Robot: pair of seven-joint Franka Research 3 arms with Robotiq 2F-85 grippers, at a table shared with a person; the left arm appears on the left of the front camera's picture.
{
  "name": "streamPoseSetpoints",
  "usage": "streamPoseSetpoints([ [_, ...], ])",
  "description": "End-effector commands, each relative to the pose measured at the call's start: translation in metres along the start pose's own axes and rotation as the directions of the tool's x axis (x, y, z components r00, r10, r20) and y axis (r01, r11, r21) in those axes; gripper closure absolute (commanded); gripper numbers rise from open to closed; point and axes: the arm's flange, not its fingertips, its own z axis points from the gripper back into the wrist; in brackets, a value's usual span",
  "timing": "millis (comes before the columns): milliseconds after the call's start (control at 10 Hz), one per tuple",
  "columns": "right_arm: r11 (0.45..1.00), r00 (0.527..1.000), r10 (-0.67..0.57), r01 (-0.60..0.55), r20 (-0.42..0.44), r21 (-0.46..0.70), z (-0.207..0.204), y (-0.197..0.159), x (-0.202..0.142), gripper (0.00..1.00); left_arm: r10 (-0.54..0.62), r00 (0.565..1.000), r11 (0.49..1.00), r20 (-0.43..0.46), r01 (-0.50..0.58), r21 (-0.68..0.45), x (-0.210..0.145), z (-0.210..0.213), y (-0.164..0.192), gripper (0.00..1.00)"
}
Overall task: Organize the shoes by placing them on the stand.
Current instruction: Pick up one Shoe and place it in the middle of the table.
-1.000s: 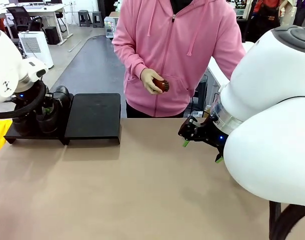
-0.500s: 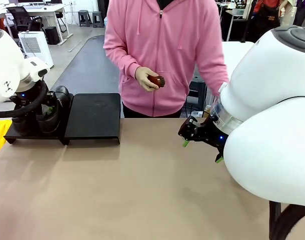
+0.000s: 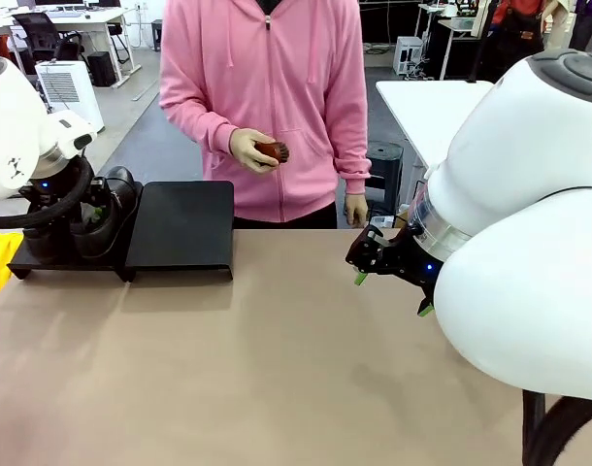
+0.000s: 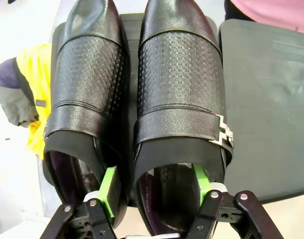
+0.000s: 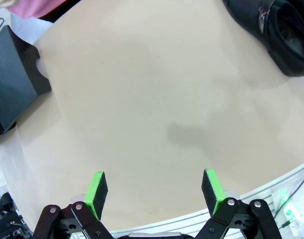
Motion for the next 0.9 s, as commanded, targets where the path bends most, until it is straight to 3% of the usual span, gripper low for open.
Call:
streamPoseSetpoints([
  [0, 1.000, 1.000, 0.016, -0.016, -0.011, 0.014, 0.001, 0.003, 0.003, 0.00, -0.001, 1.000, 1.000, -0.002, 0.001, -0.006, -0.001, 0.000, 0.003, 0.26],
  [200, 1.000, 1.000, 0.016, -0.016, -0.011, 0.014, 0.001, 0.003, 0.003, 0.00, 0.000, 1.000, 1.000, 0.000, 0.000, 0.000, 0.000, 0.000, 0.000, 0.26],
  [600, 1.000, 1.000, 0.016, -0.016, -0.011, 0.014, 0.001, 0.003, 0.003, 0.00, -0.003, 0.953, 0.997, 0.303, -0.021, 0.076, -0.020, 0.098, 0.001, 0.26],
  [800, 1.000, 1.000, 0.016, -0.016, -0.011, 0.014, 0.001, 0.003, 0.003, 0.00, -0.100, 0.934, 0.995, 0.342, 0.085, 0.058, -0.040, 0.123, -0.013, 0.26],
])
